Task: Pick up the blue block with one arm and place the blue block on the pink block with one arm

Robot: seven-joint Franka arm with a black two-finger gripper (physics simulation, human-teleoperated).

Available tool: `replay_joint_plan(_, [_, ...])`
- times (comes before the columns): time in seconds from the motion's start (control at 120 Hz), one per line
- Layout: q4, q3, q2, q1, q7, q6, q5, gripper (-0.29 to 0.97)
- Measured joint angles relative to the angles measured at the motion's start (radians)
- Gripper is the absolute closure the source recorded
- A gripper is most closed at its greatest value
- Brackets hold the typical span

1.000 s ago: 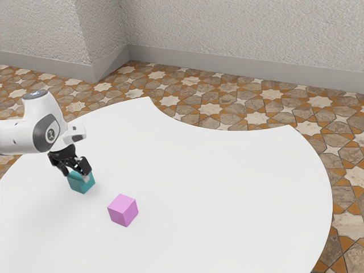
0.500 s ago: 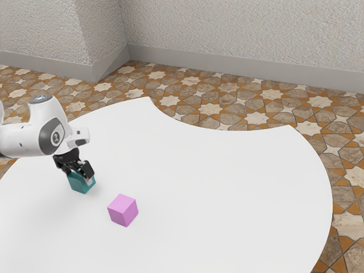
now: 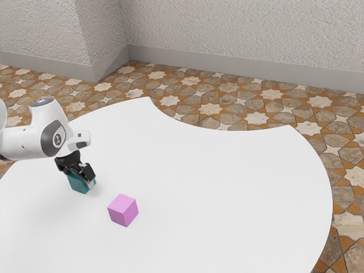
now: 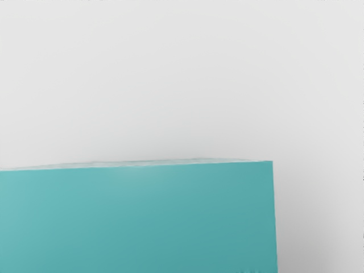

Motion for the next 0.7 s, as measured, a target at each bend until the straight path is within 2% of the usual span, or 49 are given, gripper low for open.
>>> replay_joint_plan(0.125, [0.000,0.000,-0.003,0.000,0.004,0.001,-0.008,0.03])
replay_joint_plan(0.275, [-0.001,0.000,-0.003,0.000,0.002,0.002,-0.027,0.27])
replay_joint_plan(0.383, [0.000,0.000,-0.021,0.000,-0.006,0.004,-0.023,0.35])
replay_joint_plan(0.517, [-0.036,-0.037,-0.172,-0.012,-0.048,-0.004,-0.017,0.36])
replay_joint_plan(0.7, [-0.139,-0.112,-0.375,-0.145,-0.181,-0.040,-0.014,0.35])
